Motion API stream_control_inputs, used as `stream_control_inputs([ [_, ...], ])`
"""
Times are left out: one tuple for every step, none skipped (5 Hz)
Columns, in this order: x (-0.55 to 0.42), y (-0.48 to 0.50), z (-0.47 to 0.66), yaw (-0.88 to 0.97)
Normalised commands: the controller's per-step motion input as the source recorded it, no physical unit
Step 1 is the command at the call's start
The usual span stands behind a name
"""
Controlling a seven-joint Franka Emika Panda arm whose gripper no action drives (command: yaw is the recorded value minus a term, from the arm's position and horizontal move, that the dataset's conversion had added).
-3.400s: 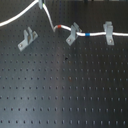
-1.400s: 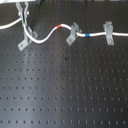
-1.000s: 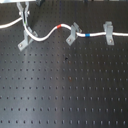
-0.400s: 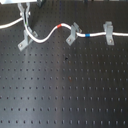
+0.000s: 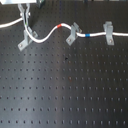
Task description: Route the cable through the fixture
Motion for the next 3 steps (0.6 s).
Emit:
stream_control_inputs([
  [-0.216, -0.018, 0.05, 0.01],
  [-0.294, 0.071, 0.12, 0.02],
  [-0.290, 0.114, 0.13, 0.06],
])
